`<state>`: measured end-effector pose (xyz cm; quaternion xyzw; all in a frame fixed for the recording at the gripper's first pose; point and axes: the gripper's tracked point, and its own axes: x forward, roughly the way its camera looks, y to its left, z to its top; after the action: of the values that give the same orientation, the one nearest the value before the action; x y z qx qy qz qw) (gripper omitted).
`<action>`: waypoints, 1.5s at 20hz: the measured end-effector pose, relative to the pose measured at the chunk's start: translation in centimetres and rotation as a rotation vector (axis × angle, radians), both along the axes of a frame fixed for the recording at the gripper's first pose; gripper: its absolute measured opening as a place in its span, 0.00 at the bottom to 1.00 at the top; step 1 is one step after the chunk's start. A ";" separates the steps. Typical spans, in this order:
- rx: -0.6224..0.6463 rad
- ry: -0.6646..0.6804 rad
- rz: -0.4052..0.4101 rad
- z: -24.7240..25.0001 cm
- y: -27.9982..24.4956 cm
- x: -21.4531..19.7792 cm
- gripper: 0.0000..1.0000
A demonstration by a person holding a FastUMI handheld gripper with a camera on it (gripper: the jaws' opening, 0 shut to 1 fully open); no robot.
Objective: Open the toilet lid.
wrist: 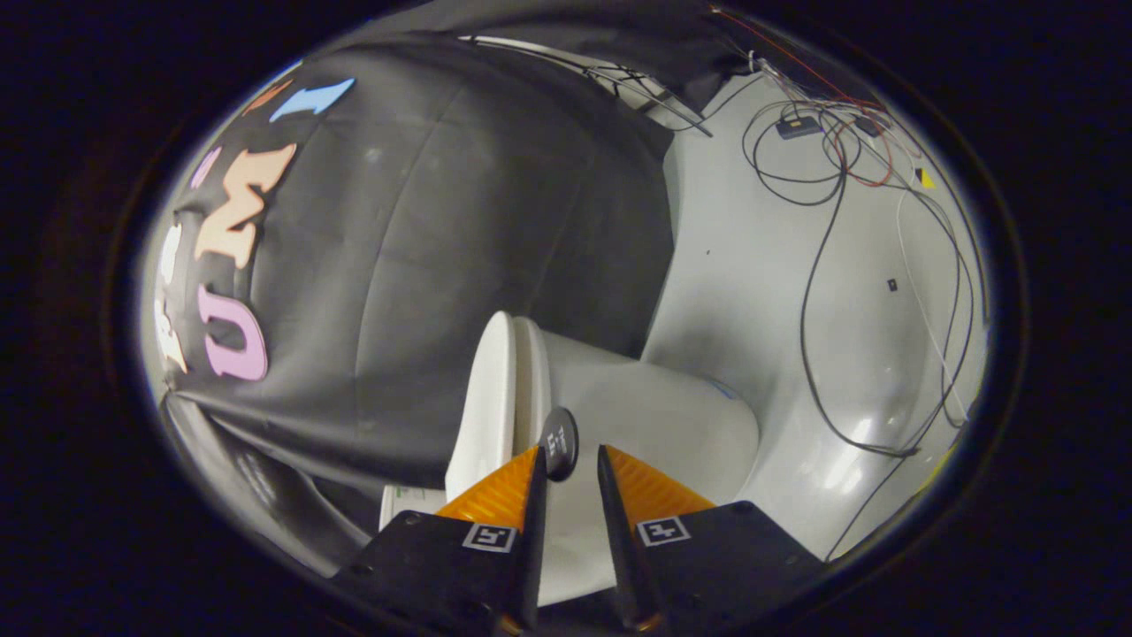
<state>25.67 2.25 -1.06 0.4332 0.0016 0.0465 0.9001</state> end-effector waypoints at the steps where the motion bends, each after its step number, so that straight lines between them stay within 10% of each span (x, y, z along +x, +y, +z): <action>1: 0.026 -0.025 0.001 0.6 -0.2 0.3 0.36; 9: 0.094 -0.214 0.111 3.3 0.7 0.9 0.04; 30: -0.469 -0.545 0.162 19.4 24.1 -8.6 0.10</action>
<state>17.12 26.39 18.37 0.1853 -0.1930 0.2297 0.9358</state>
